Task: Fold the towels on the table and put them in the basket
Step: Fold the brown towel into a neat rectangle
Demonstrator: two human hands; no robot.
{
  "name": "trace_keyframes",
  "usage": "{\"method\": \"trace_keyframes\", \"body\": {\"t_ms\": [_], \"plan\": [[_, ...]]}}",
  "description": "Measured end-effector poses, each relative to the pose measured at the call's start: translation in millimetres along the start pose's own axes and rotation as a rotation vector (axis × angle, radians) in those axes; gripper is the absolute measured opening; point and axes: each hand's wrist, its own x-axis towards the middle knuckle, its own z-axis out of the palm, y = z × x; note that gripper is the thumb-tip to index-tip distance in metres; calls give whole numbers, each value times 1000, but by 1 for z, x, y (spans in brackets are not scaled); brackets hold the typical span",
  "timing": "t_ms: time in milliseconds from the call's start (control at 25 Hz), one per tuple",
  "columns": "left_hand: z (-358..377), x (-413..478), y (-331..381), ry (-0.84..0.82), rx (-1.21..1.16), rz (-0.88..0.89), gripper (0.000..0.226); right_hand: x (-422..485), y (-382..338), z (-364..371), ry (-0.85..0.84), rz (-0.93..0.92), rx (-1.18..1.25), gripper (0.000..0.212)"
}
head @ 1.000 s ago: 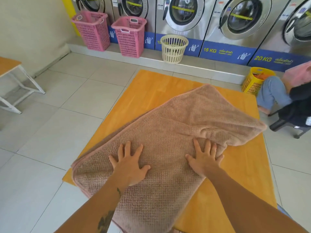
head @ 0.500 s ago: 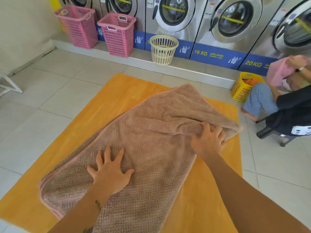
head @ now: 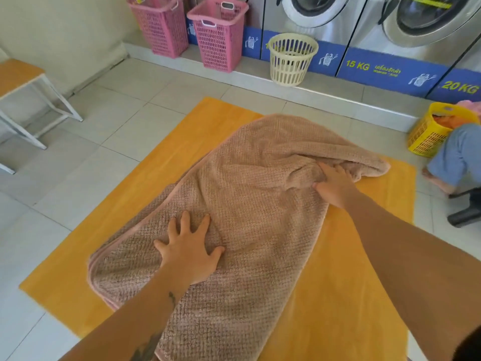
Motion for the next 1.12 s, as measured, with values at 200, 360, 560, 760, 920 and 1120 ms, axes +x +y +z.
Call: {"method": "trace_keyframes", "body": {"t_ms": [200, 360, 560, 760, 920, 1120], "plan": [[2, -6, 5, -33, 9, -13, 82, -48, -40, 33, 391, -16, -50, 68], [5, -15, -8, -30, -19, 45, 80, -139, -58, 97, 390, -147, -165, 65], [14, -34, -64, 108, -175, 307, 62, -243, -81, 135, 244, -230, -137, 45], [39, -59, -145, 404, -295, 653, 36, -328, -109, 168, 116, -163, -57, 43], [56, -77, -208, 409, -223, 808, 42, -386, -119, 223, 85, -63, -26, 67], [62, -70, -246, 248, 56, 882, 65, -426, -140, 278, 158, 46, -228, 98]]}}
